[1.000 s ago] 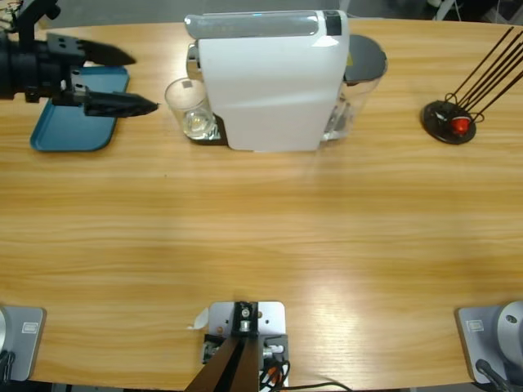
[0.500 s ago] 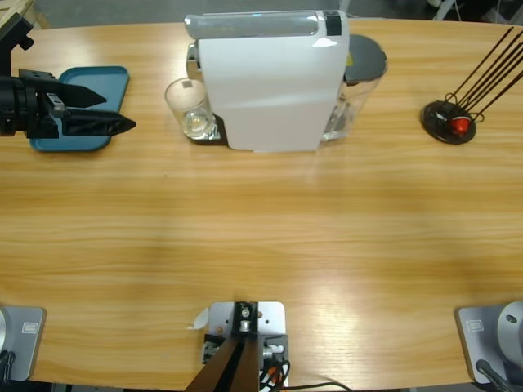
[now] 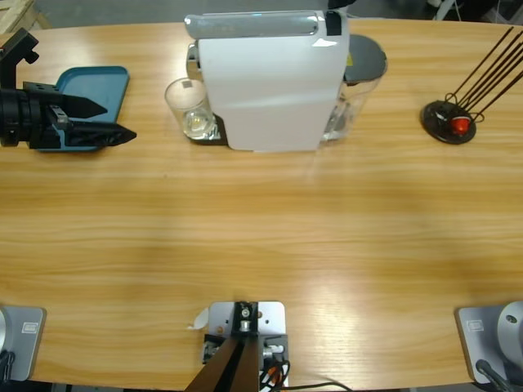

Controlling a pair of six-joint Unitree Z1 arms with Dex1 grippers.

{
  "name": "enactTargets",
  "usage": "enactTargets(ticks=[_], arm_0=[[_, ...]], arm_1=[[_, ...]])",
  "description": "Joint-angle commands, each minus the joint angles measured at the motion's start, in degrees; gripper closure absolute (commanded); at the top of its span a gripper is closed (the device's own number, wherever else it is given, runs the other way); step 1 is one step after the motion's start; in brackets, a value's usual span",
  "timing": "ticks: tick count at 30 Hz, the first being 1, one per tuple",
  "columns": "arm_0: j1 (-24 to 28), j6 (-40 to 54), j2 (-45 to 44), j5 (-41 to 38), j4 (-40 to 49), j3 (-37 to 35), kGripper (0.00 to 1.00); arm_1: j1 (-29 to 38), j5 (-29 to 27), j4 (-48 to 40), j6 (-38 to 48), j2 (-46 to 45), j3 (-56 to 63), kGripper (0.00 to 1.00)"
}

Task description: Pour coffee

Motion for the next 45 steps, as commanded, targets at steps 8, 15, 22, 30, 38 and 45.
enactTargets(ticks=[8, 15, 22, 30, 38, 45], arm_0=[[-0.4, -0.4, 2.6, 0.6, -0.3, 2.1, 0.000], [-0.9, -0.5, 2.7, 0.7, -0.3, 2.1, 0.000], [-0.9, -0.5, 2.8, 0.7, -0.4, 2.2, 0.000], [-0.9, -0.4, 3.2, 0.7, -0.4, 2.3, 0.000], [-0.9, -0.4, 3.5, 0.7, -0.9, 2.2, 0.000], [-0.9, -0.4, 3.7, 0.7, -1.1, 2.2, 0.000]], arm_1=[[2.1, -3.0, 1.3, 1.5, -2.4, 0.1, 1.000], [2.1, -3.2, 1.4, 1.5, -2.5, 0.2, 1.000], [2.1, -1.9, 1.5, 1.7, -2.2, 2.2, 1.000], [2.1, -0.8, 1.5, 1.8, -1.1, 2.3, 1.000], [2.1, -0.7, 1.5, 2.1, -0.6, 3.9, 1.000], [2.1, -0.5, 1.1, 2.1, -0.2, 4.0, 1.000]])
